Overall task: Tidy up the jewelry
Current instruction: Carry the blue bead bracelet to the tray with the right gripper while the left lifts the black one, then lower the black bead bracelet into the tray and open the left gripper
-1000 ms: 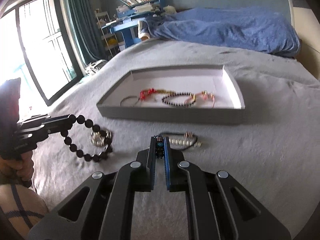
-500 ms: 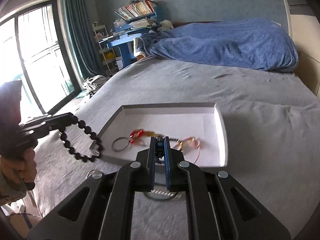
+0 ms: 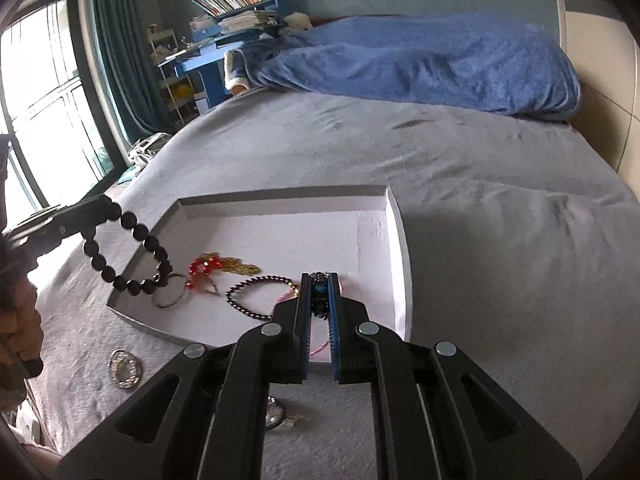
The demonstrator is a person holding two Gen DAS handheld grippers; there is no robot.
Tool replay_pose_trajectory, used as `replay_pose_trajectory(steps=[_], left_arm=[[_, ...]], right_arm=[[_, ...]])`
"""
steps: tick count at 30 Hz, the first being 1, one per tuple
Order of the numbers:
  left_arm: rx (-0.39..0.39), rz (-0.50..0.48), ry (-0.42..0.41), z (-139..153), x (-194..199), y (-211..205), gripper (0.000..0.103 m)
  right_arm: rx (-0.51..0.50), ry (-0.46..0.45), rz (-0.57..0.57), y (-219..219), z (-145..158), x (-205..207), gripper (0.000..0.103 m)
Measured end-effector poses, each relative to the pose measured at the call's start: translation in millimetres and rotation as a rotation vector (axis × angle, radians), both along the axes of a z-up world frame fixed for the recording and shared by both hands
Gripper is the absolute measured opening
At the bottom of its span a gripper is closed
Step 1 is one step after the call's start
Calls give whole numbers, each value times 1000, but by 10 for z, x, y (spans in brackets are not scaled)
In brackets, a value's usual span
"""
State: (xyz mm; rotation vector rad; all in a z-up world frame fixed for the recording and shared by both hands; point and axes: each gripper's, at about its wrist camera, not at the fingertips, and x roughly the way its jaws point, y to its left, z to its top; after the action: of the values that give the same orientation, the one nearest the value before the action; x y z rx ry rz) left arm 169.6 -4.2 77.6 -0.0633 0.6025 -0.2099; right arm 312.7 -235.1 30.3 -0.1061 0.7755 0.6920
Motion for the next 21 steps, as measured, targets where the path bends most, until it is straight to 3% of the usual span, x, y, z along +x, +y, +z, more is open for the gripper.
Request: replay_pose_trajectory(steps=[7, 13, 17, 19, 21], left_arm=[[28, -23, 47, -243, 92, -148, 15], [68, 16, 111, -481, 117, -130, 16], [71, 49, 105, -520, 39, -69, 46], [72, 51, 100, -522, 8, -74, 50], [77, 56, 91, -509, -28, -75, 60]], right_arm=[[-14, 35, -21, 27, -182, 67, 7], [-38, 52, -44, 32, -285, 95, 7], [-37, 44, -48, 27, -299, 74, 16], [-32, 38, -50, 25, -293, 61, 30], [-18, 28, -48, 15, -266, 28, 33]])
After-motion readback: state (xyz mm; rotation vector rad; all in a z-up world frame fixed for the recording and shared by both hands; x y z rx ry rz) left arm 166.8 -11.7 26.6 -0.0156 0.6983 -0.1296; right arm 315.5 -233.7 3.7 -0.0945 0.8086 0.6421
